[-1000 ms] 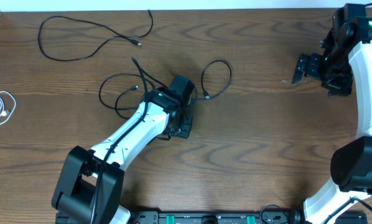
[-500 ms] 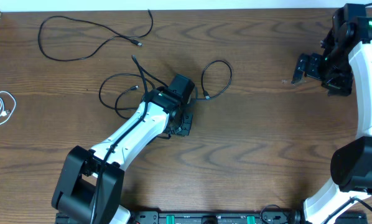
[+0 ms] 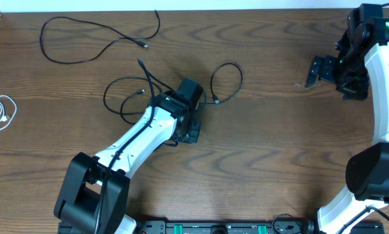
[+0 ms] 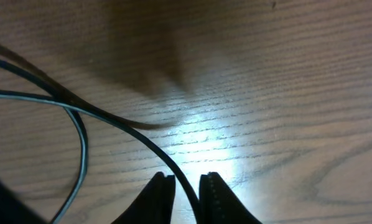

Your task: Untangle cables

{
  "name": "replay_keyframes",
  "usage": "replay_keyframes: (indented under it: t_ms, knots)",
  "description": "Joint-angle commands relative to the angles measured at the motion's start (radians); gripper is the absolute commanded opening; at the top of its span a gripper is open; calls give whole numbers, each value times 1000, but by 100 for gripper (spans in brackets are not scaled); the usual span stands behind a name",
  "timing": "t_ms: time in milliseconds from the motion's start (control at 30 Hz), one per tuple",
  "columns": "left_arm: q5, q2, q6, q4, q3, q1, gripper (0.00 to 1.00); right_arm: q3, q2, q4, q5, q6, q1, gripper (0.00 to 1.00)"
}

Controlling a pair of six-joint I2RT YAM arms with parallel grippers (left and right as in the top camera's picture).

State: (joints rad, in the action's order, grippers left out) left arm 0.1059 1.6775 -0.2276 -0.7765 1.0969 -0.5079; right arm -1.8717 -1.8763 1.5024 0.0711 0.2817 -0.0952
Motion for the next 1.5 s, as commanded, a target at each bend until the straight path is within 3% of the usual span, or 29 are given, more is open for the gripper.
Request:
replay_keyframes:
  t_ms: [0,67,133,267,633,800,1067,1367,1467]
  knots:
    - [-9,-6,6,10,-1,-2,19,-10,19,1,-1,13,3,99]
    - [-9,-6,6,18,0,-2,19,-10,19,1,-1,13,3,99]
    - [-9,-6,6,19,3,-2,8,-10,19,1,-1,13,3,99]
    - [-9,-10,6,-29,42,-2,7,-10,19,1,-1,13,3,99]
    - [0,-214,6,-227,470,-2,7,-10,19,1,-1,13,3,99]
    - [18,-396,5,-141,634,-2,8,-10,19,1,-1,13,3,99]
    - [14,-615,5,113,674,-2,8,-10,19,1,-1,13,3,99]
    - [5,-631,6,127,674,-2,7,-10,19,1,-1,13,3,99]
    - [-114,-612,6,113,674,-2,8,-10,19,1,-1,13,3,99]
